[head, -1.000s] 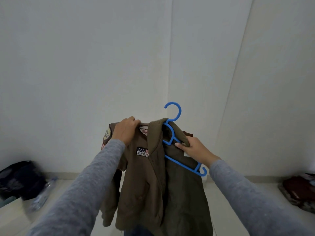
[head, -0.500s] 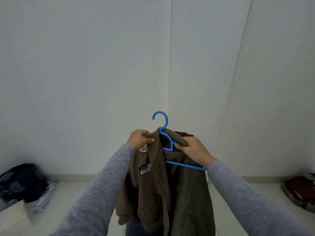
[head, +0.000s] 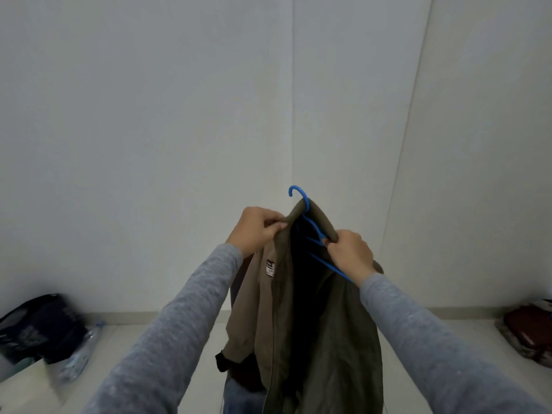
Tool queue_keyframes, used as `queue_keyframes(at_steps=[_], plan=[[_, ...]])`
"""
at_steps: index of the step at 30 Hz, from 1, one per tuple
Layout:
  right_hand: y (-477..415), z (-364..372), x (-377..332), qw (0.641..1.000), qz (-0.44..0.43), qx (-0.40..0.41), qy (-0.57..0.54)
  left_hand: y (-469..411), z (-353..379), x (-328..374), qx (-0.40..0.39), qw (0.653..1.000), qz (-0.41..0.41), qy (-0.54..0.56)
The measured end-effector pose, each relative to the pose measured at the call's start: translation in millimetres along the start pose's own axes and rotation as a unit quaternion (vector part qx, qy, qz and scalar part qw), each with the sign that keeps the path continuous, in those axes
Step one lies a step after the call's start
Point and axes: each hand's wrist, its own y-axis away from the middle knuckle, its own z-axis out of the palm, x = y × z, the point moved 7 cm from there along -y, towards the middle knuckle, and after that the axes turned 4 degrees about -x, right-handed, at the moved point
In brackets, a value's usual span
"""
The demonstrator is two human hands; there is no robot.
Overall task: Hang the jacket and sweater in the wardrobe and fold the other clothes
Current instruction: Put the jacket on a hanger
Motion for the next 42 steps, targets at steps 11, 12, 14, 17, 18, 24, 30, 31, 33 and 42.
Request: queue_keyframes(at_steps=[11,12,14,17,18,24,30,31,33,42], plan=[[4,1,-8,0.986,-0.104,-0.035,-0.129,0,-3,-41,-0.003,0.992,-0.043,-0.118],[4,1,-9,0.983,-0.115,-0.038,-0.141,-1,-10,-41,0.028,0.988,-0.026,-0.148],[4,1,-10,0.976,-0.131,-0.044,-0.168,-7,-10,-45,-0.014,0.982,-0.022,-0.186],[-1,5,-6,0.966,-0.145,-0.059,-0.204,-15,13,-50,-0.169,0.972,-0.062,-0.151],[-1,6,-6,0.965,-0.148,-0.065,-0.207,-16,19,-47,-0.191,0.966,-0.05,-0.164],[2,3,-17,0.947,-0.154,-0.173,-0.221,-20,16,-33,-0.143,0.965,0.047,-0.217],[0,-9,-15,0.953,-0.146,-0.182,-0.193,-18,-6,-2,-0.033,0.936,0.17,-0.306],[-2,-9,-11,0.957,-0.142,-0.169,-0.187,-17,-9,3,-0.018,0.925,0.19,-0.329],[-4,-7,-2,0.969,-0.131,-0.149,-0.148,-15,-13,10,-0.003,0.903,0.213,-0.373],[1,13,17,0.988,-0.093,-0.122,-0.027,6,-9,-9,0.014,0.865,0.184,-0.467]])
